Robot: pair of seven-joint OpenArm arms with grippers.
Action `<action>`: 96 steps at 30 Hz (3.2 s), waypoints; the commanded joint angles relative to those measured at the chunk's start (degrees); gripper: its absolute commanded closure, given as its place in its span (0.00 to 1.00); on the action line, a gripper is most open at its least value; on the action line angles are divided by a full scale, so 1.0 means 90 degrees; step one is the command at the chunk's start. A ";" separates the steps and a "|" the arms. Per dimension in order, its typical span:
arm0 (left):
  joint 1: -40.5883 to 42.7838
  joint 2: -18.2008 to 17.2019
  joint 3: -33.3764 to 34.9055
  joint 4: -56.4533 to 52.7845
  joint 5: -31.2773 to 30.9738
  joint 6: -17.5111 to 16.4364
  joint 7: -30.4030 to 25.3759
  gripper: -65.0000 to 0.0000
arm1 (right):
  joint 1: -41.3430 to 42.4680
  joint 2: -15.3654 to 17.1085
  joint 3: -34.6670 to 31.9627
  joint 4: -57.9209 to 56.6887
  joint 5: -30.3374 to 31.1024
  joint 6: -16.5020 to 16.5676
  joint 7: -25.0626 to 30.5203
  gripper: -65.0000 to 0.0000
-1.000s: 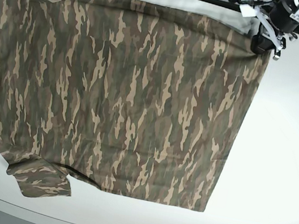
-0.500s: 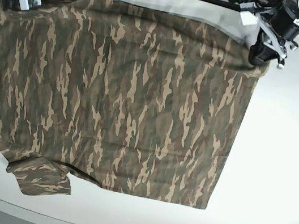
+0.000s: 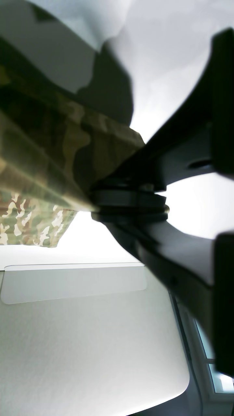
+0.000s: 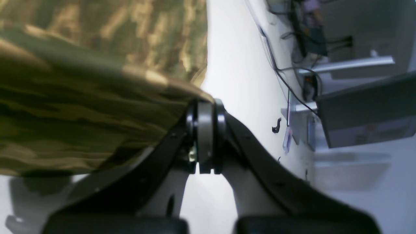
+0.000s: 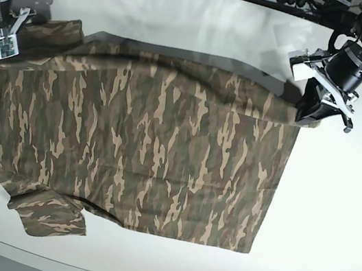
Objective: Fold the T-shirt properly
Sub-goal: 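Lift the shoulder edge and pull it toward the robot with both grippers, then release the shirt and reposition the right gripper onto the sleeve side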
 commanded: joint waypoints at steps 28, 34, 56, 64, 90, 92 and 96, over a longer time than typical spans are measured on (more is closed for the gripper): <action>-0.1056 0.0675 -0.0070 -0.1285 -0.0969 -0.0413 -0.0831 1.00 | 0.1598 0.0090 0.0153 -0.1404 0.1498 0.1234 0.0410 1.00; -0.1290 0.0896 -0.0070 -0.1508 -0.1282 -0.0444 -0.0954 1.00 | 0.1617 0.0090 0.0153 -0.1593 0.1498 0.1236 0.0520 1.00; -0.1372 0.1192 -0.0070 -0.1549 -0.2392 -0.0051 -0.0313 0.99 | 0.2465 0.0083 0.0155 -0.2098 0.3874 0.2803 -0.0950 0.54; -0.1372 0.1195 -0.0070 -0.1549 -0.2392 -0.0051 -0.0457 1.00 | 0.1659 0.0063 0.0153 -0.1545 0.5336 0.4138 -0.1508 0.54; -0.1372 0.1192 -0.0070 -0.1549 -0.2392 -0.0053 -0.0724 1.00 | 0.1469 -0.0457 -0.0590 -0.2271 0.3563 0.3359 -0.0641 1.00; -0.1372 0.1192 -0.0070 -0.1549 -0.2392 -0.0053 -0.0738 1.00 | 0.1469 -0.0454 -0.0590 -0.1916 0.3558 0.3264 -0.0840 1.00; -0.1372 0.1192 -0.0070 -0.1549 -0.2392 -0.0053 -0.0736 1.00 | 0.1469 -0.0454 -0.0583 -0.1212 0.3422 0.3155 -0.0937 1.00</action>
